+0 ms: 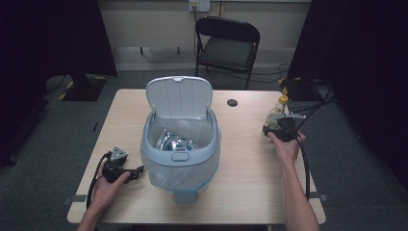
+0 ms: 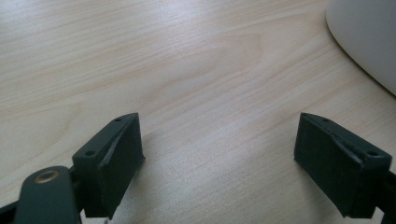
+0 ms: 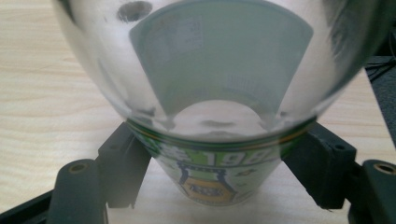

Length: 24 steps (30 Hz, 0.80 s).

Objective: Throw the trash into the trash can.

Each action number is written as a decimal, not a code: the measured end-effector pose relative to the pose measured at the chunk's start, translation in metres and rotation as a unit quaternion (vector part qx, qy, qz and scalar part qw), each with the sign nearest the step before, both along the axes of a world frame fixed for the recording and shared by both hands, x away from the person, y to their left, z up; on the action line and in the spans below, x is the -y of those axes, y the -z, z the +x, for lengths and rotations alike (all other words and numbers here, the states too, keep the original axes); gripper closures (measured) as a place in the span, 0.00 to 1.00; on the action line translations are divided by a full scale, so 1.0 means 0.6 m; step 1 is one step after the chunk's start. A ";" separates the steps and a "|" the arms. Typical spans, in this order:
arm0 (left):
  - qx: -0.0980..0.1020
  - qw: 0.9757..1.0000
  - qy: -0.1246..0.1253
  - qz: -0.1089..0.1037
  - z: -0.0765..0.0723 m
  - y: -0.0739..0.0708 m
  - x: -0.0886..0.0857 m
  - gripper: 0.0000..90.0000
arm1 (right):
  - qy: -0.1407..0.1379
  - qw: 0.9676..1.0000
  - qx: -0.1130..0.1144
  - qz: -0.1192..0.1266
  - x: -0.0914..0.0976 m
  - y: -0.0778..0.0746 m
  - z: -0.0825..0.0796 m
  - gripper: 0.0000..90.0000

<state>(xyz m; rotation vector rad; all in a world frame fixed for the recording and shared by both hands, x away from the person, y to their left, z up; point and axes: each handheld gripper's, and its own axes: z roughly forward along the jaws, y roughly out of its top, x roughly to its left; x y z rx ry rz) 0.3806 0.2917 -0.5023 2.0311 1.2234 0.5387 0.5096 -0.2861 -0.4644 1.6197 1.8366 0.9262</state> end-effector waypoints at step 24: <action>0.000 1.000 -0.001 0.001 0.000 0.000 0.000 0.16 | -0.073 0.997 -0.005 0.003 -0.043 0.000 -0.119 0.29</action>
